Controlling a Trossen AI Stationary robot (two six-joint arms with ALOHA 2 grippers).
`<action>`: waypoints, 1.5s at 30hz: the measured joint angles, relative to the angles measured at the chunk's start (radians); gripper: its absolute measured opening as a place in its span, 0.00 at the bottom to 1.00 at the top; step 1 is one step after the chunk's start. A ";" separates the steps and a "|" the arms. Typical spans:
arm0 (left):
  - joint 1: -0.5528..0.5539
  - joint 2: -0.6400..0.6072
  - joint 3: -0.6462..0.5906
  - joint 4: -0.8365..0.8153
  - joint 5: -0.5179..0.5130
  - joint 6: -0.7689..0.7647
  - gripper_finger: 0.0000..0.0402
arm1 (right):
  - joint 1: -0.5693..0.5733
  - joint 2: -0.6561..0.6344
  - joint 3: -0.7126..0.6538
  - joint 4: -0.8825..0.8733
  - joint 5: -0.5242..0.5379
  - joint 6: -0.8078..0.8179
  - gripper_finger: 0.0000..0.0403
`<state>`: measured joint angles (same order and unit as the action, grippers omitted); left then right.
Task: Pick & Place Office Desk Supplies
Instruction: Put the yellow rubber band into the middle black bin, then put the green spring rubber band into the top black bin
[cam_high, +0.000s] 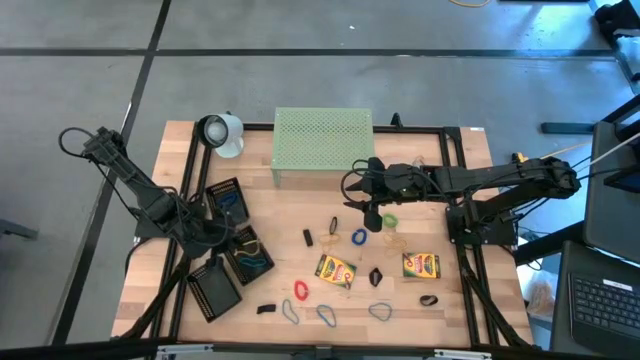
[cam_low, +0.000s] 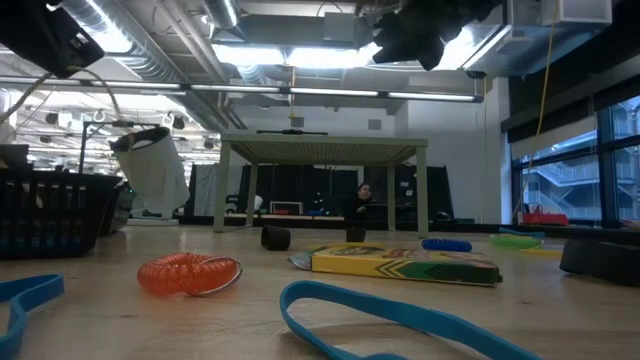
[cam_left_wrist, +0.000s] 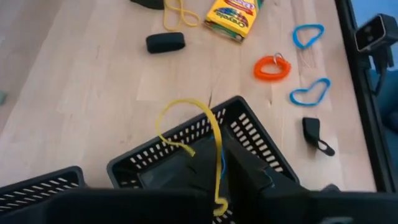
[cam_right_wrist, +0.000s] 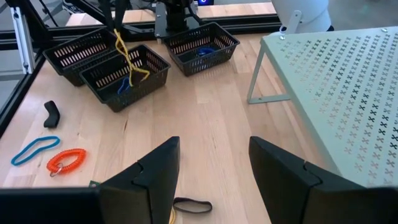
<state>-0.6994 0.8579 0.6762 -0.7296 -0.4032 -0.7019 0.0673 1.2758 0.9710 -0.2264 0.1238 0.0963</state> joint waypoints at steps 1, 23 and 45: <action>0.000 0.000 0.000 0.000 0.002 0.006 0.10 | 0.000 0.000 0.000 0.000 0.000 0.000 0.48; 0.000 0.001 0.000 0.000 0.015 0.027 0.21 | -0.041 0.000 0.000 -0.336 0.203 0.242 0.48; 0.001 0.001 0.000 0.003 -0.054 0.095 0.20 | -0.061 0.219 -0.126 -0.494 -0.093 0.587 0.48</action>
<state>-0.6987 0.8585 0.6762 -0.7267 -0.4570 -0.6065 0.0059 1.4952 0.8452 -0.7205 0.0311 0.6830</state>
